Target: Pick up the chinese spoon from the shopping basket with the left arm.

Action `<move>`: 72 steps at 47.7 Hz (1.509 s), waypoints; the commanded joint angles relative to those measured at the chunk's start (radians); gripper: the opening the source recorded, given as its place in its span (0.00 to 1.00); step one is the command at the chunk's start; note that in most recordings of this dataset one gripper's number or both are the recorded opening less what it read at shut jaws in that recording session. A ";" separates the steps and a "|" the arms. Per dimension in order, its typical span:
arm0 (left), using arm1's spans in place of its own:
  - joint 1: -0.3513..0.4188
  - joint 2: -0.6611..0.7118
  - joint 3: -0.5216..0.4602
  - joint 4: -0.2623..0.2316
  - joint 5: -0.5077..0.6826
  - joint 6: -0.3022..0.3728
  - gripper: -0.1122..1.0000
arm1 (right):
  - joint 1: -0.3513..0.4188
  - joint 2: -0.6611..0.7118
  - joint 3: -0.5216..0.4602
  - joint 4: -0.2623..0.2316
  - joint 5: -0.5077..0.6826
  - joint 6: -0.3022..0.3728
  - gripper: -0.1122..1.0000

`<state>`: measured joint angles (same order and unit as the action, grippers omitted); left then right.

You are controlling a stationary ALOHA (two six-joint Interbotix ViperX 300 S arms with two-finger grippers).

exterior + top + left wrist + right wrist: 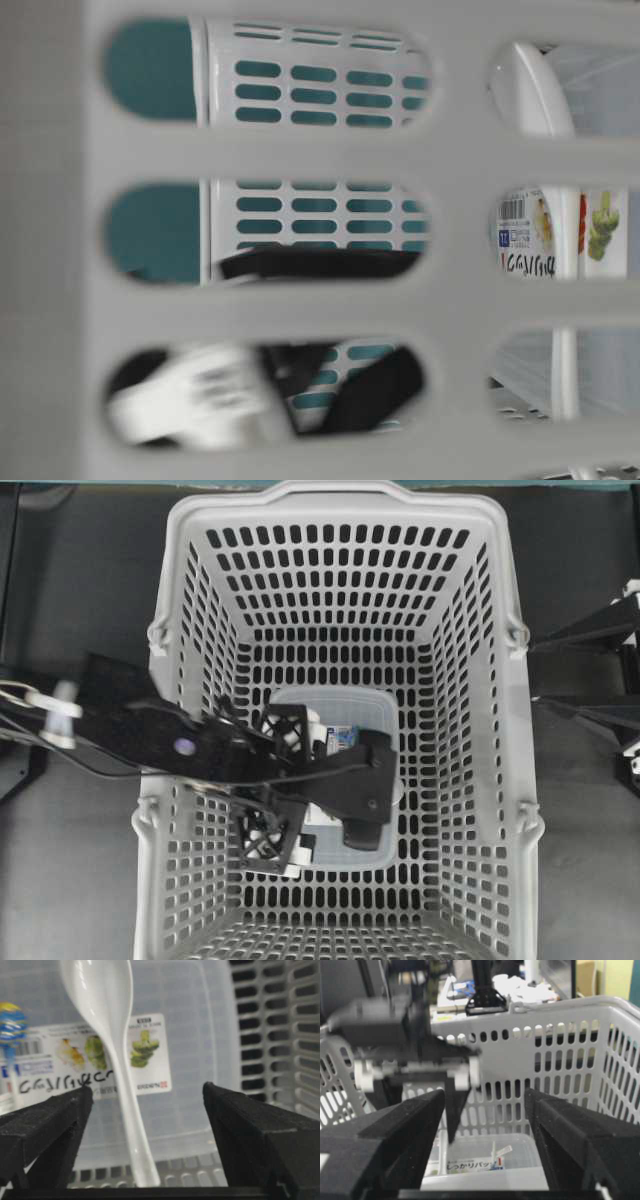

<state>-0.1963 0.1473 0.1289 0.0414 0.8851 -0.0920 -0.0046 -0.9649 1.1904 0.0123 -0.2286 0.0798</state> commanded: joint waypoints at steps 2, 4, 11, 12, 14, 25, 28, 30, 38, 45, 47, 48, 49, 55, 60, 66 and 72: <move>0.000 0.029 -0.025 0.002 0.002 -0.003 0.87 | -0.002 0.006 -0.009 0.003 -0.011 0.000 0.67; 0.000 0.038 -0.025 0.002 0.002 -0.005 0.87 | -0.002 0.006 -0.009 0.003 -0.009 0.000 0.67; 0.003 0.058 -0.021 0.002 -0.003 -0.011 0.87 | -0.002 0.006 -0.009 0.003 -0.011 0.000 0.67; 0.005 0.058 -0.020 0.002 -0.005 -0.012 0.87 | -0.002 0.005 -0.009 0.003 -0.009 0.000 0.67; 0.009 0.060 -0.015 0.002 -0.012 -0.020 0.87 | -0.002 0.006 -0.008 0.003 -0.011 -0.002 0.67; 0.028 0.063 0.002 0.002 -0.041 -0.057 0.85 | -0.002 0.006 -0.005 0.003 -0.008 0.000 0.67; 0.035 0.060 0.008 0.002 -0.041 -0.060 0.81 | -0.003 0.005 -0.002 0.003 -0.008 0.000 0.67; 0.037 0.058 0.012 0.002 -0.041 -0.060 0.77 | -0.002 0.005 0.002 0.003 -0.008 0.000 0.67; 0.031 0.057 0.020 0.002 -0.071 -0.058 0.46 | -0.002 0.006 0.003 0.003 -0.011 0.000 0.67; 0.026 0.055 0.020 0.002 -0.094 -0.057 0.21 | -0.002 0.005 0.003 0.003 -0.009 0.000 0.67; 0.026 0.055 0.017 0.002 -0.092 -0.057 0.21 | -0.002 0.003 0.003 0.003 -0.008 0.000 0.67; 0.026 0.055 0.015 0.002 -0.092 -0.057 0.21 | -0.002 0.005 0.005 0.003 -0.008 0.000 0.67; 0.026 0.054 0.011 0.003 -0.091 -0.057 0.21 | -0.002 0.003 0.003 0.003 -0.008 0.000 0.67; 0.028 0.023 -0.012 0.003 -0.080 -0.057 0.21 | -0.003 0.002 0.006 0.003 -0.006 0.000 0.67; 0.029 -0.017 -0.044 0.003 -0.058 -0.057 0.21 | -0.003 0.000 0.009 0.003 -0.006 0.000 0.67; 0.029 -0.064 -0.100 0.002 0.009 -0.057 0.21 | -0.002 -0.002 0.011 0.003 -0.006 0.002 0.67; 0.023 -0.095 -0.173 0.002 0.098 -0.052 0.21 | -0.003 -0.003 0.009 0.003 -0.006 0.005 0.67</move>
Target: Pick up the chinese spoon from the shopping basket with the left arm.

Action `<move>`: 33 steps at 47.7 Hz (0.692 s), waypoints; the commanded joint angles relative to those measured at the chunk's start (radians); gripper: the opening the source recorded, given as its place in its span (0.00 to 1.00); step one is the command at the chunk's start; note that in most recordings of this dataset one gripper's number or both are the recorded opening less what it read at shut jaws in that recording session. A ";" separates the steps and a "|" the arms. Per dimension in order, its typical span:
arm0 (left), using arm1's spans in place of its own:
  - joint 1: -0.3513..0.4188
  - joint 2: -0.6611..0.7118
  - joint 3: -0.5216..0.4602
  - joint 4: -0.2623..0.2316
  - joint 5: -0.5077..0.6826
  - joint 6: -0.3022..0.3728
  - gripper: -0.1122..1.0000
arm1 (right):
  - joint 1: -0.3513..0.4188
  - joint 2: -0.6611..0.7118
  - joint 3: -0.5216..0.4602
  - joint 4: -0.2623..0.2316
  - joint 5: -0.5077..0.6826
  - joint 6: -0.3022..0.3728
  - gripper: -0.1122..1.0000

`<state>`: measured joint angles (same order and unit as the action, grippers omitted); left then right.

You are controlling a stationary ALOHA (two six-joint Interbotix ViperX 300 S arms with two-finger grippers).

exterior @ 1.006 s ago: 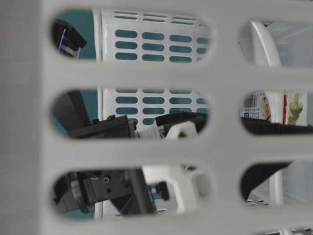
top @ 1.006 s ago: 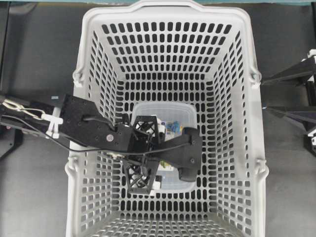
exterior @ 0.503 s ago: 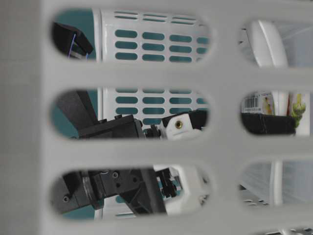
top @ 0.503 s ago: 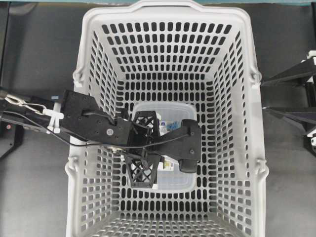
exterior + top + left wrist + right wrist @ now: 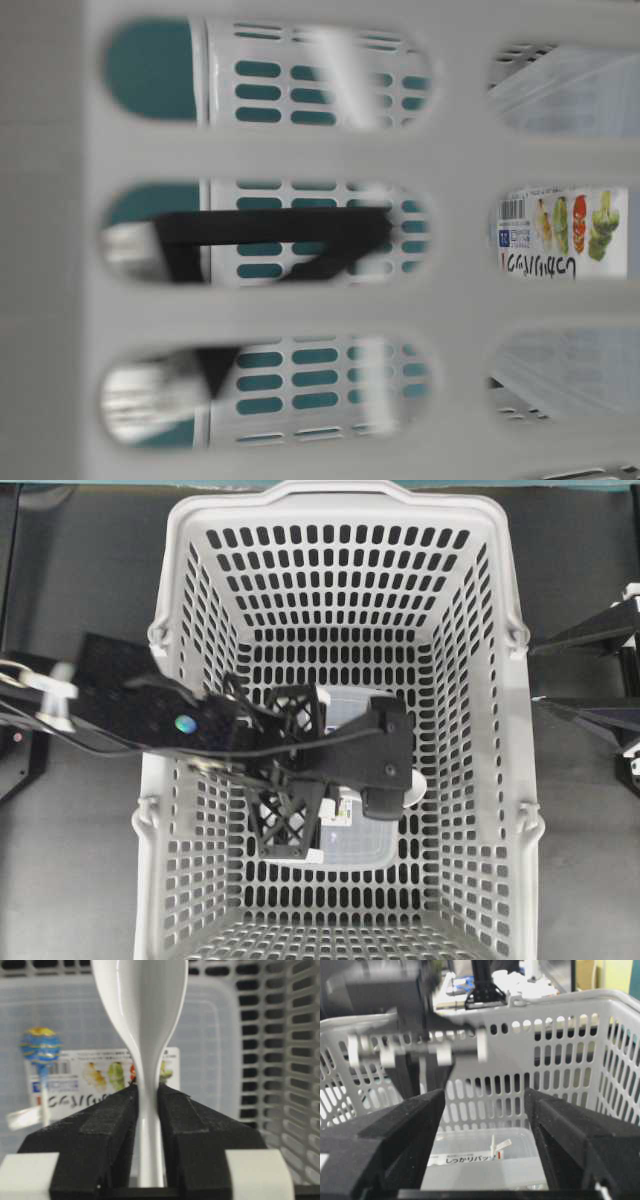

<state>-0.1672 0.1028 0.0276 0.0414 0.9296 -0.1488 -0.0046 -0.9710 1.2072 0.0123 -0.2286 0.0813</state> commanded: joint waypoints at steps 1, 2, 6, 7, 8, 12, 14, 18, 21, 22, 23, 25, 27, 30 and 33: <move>-0.006 -0.057 -0.087 0.003 0.069 0.005 0.21 | -0.002 0.002 -0.008 0.003 -0.006 0.005 0.67; -0.008 -0.060 -0.101 0.002 0.083 0.005 0.21 | -0.002 0.002 -0.006 0.003 -0.005 0.005 0.67; -0.008 -0.066 -0.167 0.003 0.138 0.006 0.21 | -0.002 -0.003 -0.008 0.003 -0.006 0.005 0.67; -0.008 -0.066 -0.178 0.003 0.146 0.009 0.21 | -0.003 -0.005 -0.008 0.003 -0.006 0.005 0.67; -0.008 -0.066 -0.189 0.003 0.152 0.009 0.21 | -0.003 -0.006 -0.006 0.003 -0.005 0.005 0.67; -0.014 -0.061 -0.218 0.003 0.183 0.012 0.21 | -0.003 -0.011 -0.008 0.003 -0.006 0.003 0.67; -0.015 -0.060 -0.227 0.003 0.187 0.012 0.21 | -0.003 -0.012 -0.008 0.003 -0.006 0.003 0.67; -0.015 -0.055 -0.229 0.003 0.189 0.012 0.21 | -0.002 -0.014 -0.008 0.003 -0.008 0.005 0.67; -0.015 -0.051 -0.227 0.003 0.193 0.012 0.21 | -0.003 -0.015 -0.008 0.003 -0.006 0.005 0.67; -0.015 -0.049 -0.227 0.002 0.195 0.012 0.21 | -0.002 -0.015 -0.008 0.005 -0.008 0.005 0.67; -0.015 -0.049 -0.225 0.002 0.196 0.012 0.21 | -0.003 -0.015 -0.008 0.003 -0.008 0.005 0.67; -0.015 -0.048 -0.224 0.002 0.199 0.012 0.21 | -0.003 -0.014 -0.008 0.003 -0.008 0.005 0.67; -0.015 -0.046 -0.224 0.002 0.201 0.012 0.21 | -0.002 -0.015 -0.008 0.003 -0.008 0.005 0.67; -0.015 -0.046 -0.224 0.003 0.201 0.012 0.21 | -0.003 -0.014 -0.008 0.003 -0.009 0.005 0.67; -0.017 -0.048 -0.225 0.003 0.202 0.012 0.21 | -0.003 -0.015 -0.008 0.003 -0.009 0.006 0.67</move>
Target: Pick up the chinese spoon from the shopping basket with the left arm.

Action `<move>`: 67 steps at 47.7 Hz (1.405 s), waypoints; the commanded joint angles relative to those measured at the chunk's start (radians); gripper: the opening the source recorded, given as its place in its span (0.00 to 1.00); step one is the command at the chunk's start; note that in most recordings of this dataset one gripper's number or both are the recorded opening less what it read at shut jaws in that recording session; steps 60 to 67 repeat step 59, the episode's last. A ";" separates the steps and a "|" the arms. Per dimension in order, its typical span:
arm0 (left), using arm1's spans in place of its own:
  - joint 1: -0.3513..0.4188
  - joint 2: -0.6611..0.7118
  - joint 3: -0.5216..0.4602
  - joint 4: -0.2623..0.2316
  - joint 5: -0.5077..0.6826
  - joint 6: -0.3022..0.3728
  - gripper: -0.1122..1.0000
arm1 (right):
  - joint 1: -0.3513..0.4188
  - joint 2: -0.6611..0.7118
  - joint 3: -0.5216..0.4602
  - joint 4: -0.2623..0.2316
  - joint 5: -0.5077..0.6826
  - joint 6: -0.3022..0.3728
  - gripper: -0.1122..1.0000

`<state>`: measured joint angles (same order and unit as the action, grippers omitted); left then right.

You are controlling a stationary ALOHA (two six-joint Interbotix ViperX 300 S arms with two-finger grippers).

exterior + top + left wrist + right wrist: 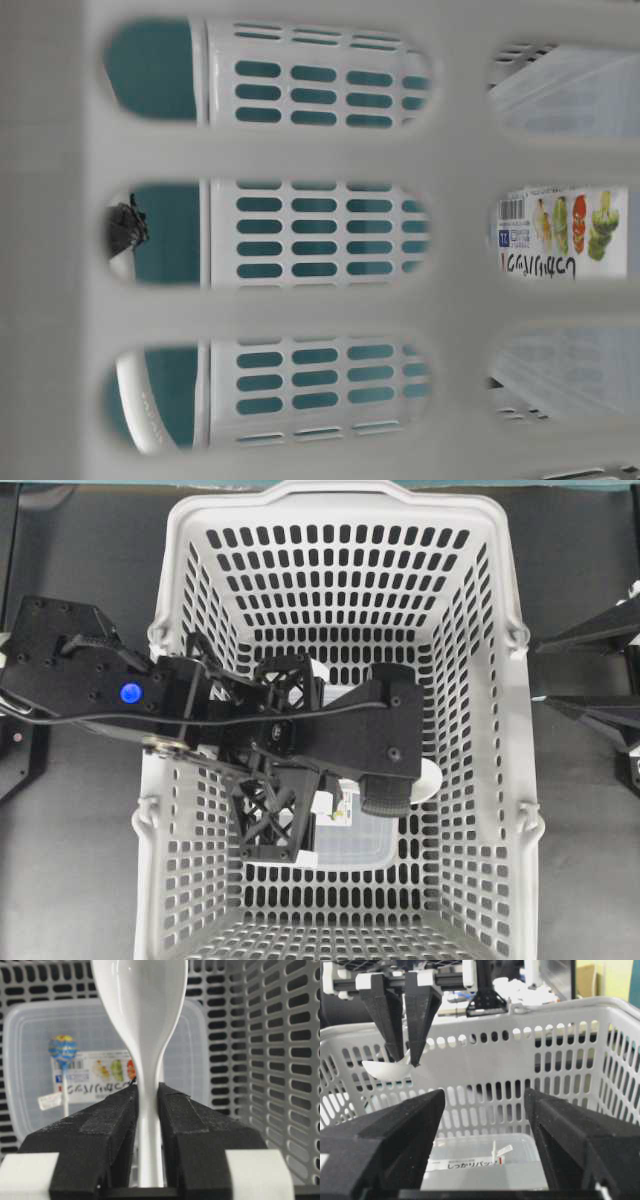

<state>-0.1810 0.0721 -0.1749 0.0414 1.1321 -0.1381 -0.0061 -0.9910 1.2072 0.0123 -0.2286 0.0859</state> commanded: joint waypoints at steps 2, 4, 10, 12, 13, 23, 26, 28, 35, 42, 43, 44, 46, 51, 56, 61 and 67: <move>-0.005 -0.017 -0.025 0.002 0.002 0.002 0.21 | -0.002 0.006 -0.008 0.003 -0.009 0.002 0.67; -0.008 -0.017 -0.026 0.003 0.003 0.002 0.21 | -0.002 0.005 -0.008 0.003 -0.009 0.000 0.67; -0.006 -0.017 -0.029 0.003 0.005 0.002 0.21 | 0.000 0.006 -0.008 0.003 -0.009 0.002 0.67; -0.006 -0.017 -0.029 0.003 0.005 0.002 0.21 | -0.002 0.005 -0.008 0.003 -0.011 0.002 0.67; -0.006 -0.017 -0.029 0.003 0.005 0.002 0.21 | 0.000 0.006 -0.008 0.003 -0.009 0.002 0.67; -0.006 -0.018 -0.029 0.003 0.023 0.002 0.21 | -0.002 0.006 -0.008 0.003 -0.011 0.002 0.67; -0.006 -0.018 -0.029 0.003 0.029 0.002 0.21 | -0.002 0.006 -0.008 0.005 -0.011 0.002 0.67; -0.006 -0.018 -0.029 0.003 0.034 0.002 0.21 | -0.002 0.006 -0.008 0.003 -0.011 0.002 0.67; -0.006 -0.018 -0.029 0.003 0.041 0.002 0.21 | 0.000 0.005 -0.009 0.003 -0.011 0.002 0.67; -0.006 -0.018 -0.029 0.003 0.041 0.002 0.21 | -0.002 0.005 -0.009 0.003 -0.011 0.002 0.67; -0.006 -0.017 -0.029 0.002 0.041 0.002 0.21 | -0.002 0.005 -0.009 0.005 -0.011 0.002 0.67; -0.006 -0.018 -0.029 0.003 0.041 0.002 0.21 | 0.000 0.005 -0.009 0.005 -0.011 0.002 0.67; -0.006 -0.018 -0.029 0.003 0.041 0.002 0.21 | -0.002 0.006 -0.008 0.003 -0.011 0.002 0.67; -0.006 -0.018 -0.031 0.002 0.041 0.002 0.21 | -0.002 0.005 -0.009 0.003 -0.011 0.002 0.67; -0.006 -0.017 -0.031 0.003 0.041 0.002 0.21 | -0.002 0.006 -0.008 0.005 -0.011 0.002 0.67; -0.006 -0.018 -0.031 0.003 0.041 0.000 0.21 | 0.000 0.006 -0.008 0.003 -0.011 0.000 0.67; -0.006 -0.018 -0.031 0.003 0.041 0.000 0.21 | 0.000 0.006 -0.008 0.003 -0.011 0.000 0.67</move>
